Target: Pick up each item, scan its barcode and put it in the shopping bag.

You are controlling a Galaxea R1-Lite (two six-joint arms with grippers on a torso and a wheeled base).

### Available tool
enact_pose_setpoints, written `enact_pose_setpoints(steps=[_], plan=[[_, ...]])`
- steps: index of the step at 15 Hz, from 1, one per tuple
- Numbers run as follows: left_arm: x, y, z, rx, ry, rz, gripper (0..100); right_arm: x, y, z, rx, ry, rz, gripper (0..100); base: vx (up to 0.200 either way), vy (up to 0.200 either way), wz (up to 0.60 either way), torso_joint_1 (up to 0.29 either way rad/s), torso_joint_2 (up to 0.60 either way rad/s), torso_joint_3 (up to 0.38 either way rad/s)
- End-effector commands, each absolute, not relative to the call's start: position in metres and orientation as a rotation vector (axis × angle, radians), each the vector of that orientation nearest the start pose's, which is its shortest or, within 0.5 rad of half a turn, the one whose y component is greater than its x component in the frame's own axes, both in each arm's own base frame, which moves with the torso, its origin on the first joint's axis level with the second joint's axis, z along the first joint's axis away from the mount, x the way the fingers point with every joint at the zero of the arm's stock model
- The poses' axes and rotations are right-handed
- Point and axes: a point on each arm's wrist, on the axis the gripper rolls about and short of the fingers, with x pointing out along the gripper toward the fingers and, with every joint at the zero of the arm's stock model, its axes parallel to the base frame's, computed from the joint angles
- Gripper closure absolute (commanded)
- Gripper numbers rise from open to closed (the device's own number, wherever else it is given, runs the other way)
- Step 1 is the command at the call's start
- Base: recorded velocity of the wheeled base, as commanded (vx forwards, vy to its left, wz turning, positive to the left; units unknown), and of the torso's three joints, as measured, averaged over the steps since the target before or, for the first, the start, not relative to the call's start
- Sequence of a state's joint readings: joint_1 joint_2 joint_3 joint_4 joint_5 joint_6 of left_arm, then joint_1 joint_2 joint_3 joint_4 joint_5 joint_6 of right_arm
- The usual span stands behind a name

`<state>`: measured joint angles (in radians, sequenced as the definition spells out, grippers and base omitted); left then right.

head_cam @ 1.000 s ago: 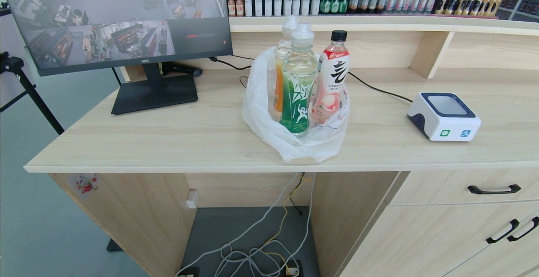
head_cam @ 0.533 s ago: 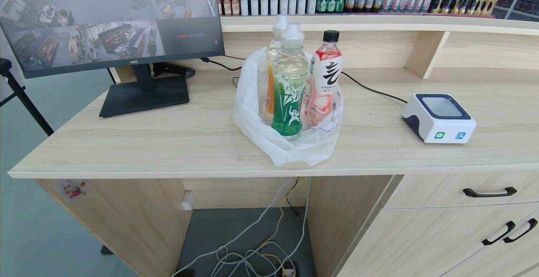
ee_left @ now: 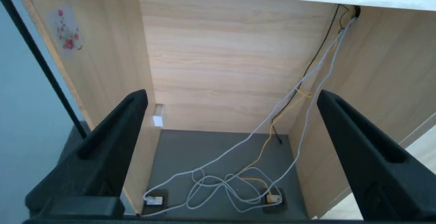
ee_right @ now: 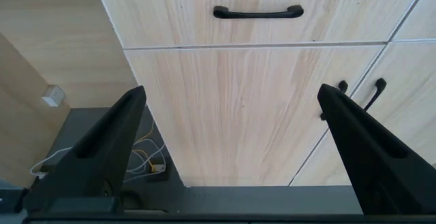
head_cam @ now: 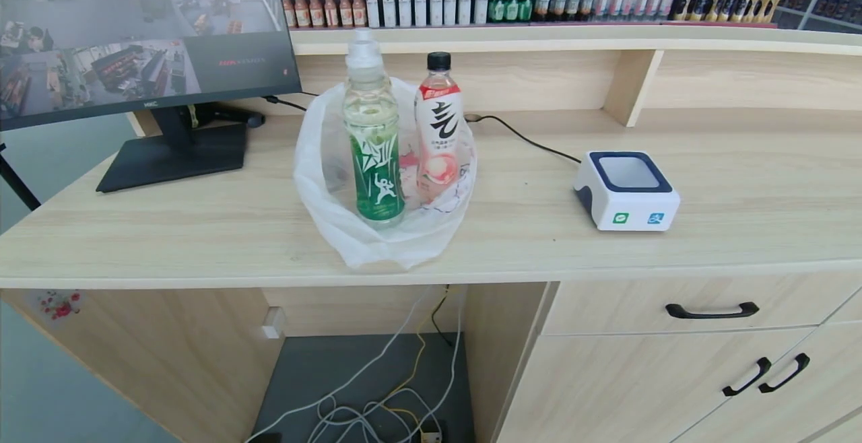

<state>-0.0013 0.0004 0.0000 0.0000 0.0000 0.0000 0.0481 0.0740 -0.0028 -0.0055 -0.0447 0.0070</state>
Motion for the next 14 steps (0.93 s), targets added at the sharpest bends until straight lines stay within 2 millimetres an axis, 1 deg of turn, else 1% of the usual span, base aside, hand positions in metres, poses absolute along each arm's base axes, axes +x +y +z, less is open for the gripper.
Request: enact_pose_setpoints(steps=[1, 14], plan=[[-0.0228, 0.0, 0.0755, 0.0, 0.0, 0.0, 0, -0.0168, -0.0018, 0.0786, 0.004, 0.071, 0.004, 0, 0.0, -0.2, 0.0, -0.002, 0.01, -0.002], [-0.0228, 0.0, 0.0755, -0.008, 0.0, 0.0, 0, -0.0168, -0.0018, 0.0786, 0.009, 0.071, 0.004, 0, 0.0, -0.2, 0.0, 0.003, 0.0, 0.001]])
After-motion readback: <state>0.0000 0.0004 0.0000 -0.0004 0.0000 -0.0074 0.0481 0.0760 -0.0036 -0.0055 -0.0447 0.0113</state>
